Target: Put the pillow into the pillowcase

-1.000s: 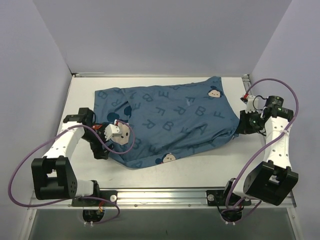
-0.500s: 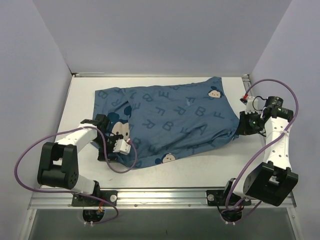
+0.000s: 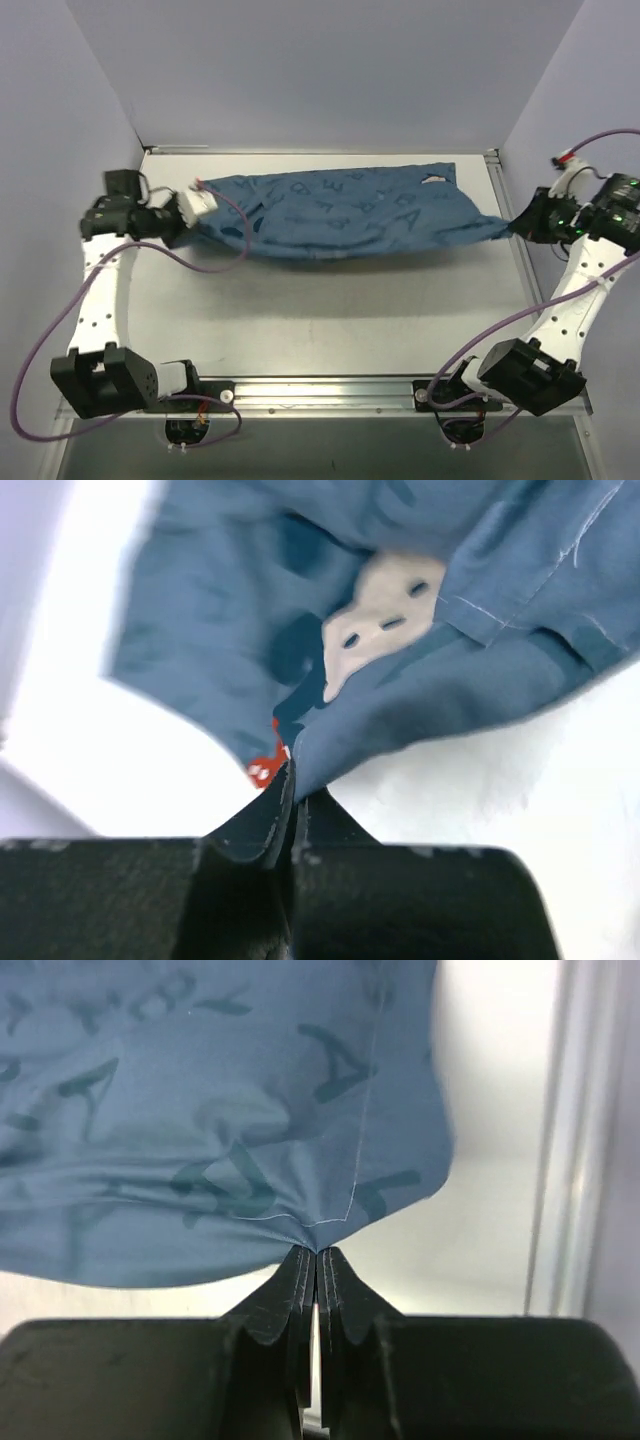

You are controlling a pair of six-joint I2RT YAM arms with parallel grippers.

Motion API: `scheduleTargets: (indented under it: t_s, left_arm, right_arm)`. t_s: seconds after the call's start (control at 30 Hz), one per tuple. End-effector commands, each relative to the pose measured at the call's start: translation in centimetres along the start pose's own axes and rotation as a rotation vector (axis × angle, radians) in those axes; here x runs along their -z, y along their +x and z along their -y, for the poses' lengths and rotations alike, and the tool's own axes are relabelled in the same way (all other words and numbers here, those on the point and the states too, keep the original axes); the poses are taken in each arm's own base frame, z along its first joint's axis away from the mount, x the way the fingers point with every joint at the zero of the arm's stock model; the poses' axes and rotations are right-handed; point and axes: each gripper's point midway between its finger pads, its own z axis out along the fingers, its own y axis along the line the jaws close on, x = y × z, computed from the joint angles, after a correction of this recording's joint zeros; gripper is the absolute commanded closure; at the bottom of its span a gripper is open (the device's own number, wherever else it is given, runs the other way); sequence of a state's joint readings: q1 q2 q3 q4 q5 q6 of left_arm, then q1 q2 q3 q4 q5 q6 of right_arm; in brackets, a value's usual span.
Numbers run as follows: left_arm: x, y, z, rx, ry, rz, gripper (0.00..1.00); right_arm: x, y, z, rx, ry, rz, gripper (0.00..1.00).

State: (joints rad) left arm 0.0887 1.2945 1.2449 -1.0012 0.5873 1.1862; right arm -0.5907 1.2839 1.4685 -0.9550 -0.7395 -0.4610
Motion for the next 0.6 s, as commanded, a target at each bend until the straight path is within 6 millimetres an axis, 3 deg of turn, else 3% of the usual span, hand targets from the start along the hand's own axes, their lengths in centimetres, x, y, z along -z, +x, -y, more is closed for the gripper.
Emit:
scheduleTargets:
  t_s: [0.0,0.07,0.13,0.17,0.23,0.27,0.33,0.4,0.43,0.5,0.57]
  left_arm:
    - [8.7,-6.7,-1.4,0.210,-0.145,0.311,1.00]
    - [12.1,-8.3,-1.5,0.226,-0.232,0.384,1.00]
    - [15.1,-9.2,-3.6,0.245,-0.370,0.460,1.00]
    - [16.8,-10.5,-3.3,0.323,-0.410,0.522,1.00]
    - [20.3,-11.9,-5.6,0.293,-0.563,0.614,1.00]
    - [21.7,-13.1,-5.3,0.370,-0.593,0.687,1.00]
    - [24.6,-14.7,-6.9,0.300,-0.720,0.774,1.00]
    - [25.8,-15.7,-8.1,0.357,-0.730,0.857,1.00]
    - [26.6,-16.2,-8.7,0.379,-0.741,0.876,1.00]
    - [26.2,-15.9,-11.2,0.424,-0.709,0.904,1.00]
    - [24.4,-15.4,-13.3,0.442,-0.687,0.893,1.00]
  right_arm:
    - [7.5,-6.6,-1.9,-0.020,0.030,0.307,1.00]
    - [11.0,-9.2,-2.5,-0.022,0.038,0.427,1.00]
    - [14.1,-10.5,-1.2,-0.037,0.111,0.526,1.00]
    - [15.7,-11.6,-1.4,-0.091,0.112,0.579,1.00]
    - [18.9,-13.7,-0.4,-0.088,0.163,0.704,1.00]
    - [19.8,-14.5,-0.6,-0.162,0.142,0.749,1.00]
    - [22.0,-16.5,-0.5,-0.110,0.164,0.833,1.00]
    - [22.3,-17.7,-0.1,-0.188,0.126,0.884,1.00]
    - [22.5,-19.2,-0.5,-0.125,0.111,0.917,1.00]
    - [21.7,-20.3,0.0,-0.065,0.141,0.903,1.00]
    - [17.8,-20.5,0.1,-0.100,0.121,0.826,1.00]
